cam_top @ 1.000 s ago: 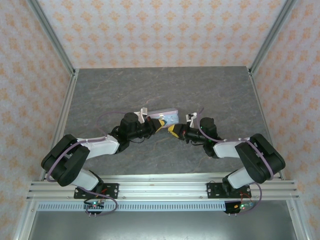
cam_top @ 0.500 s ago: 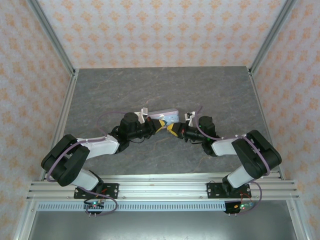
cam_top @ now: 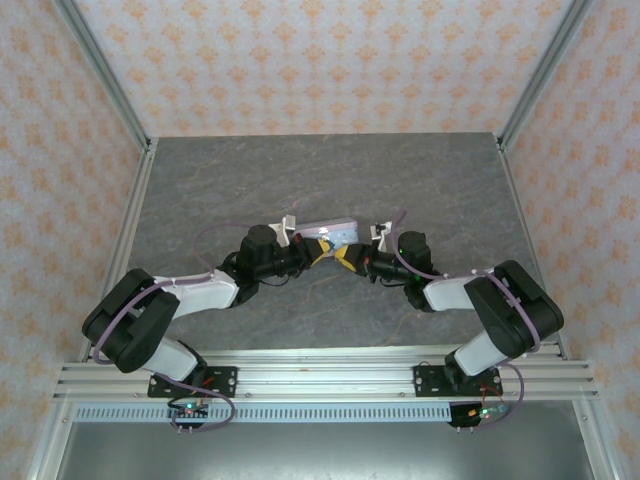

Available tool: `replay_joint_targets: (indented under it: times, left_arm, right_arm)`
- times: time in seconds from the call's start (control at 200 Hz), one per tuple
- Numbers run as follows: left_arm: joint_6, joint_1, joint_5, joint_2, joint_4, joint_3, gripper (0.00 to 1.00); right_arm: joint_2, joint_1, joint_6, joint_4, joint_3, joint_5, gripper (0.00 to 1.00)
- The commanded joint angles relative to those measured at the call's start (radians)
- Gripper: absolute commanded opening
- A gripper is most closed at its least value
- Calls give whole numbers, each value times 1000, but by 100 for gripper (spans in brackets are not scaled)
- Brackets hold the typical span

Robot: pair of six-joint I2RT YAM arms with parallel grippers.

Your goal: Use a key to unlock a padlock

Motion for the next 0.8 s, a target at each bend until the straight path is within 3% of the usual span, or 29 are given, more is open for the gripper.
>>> replay_joint_targets:
  times: [0.0,0.796]
  left_arm:
    - [23,4,21,-32,56,6,0]
    - [28,4,2,-26,35,4,0]
  right_arm:
    - [-31,-5,-2,40,29,-16,0]
    - [-74,-5,-38,-41,-10,-27,0]
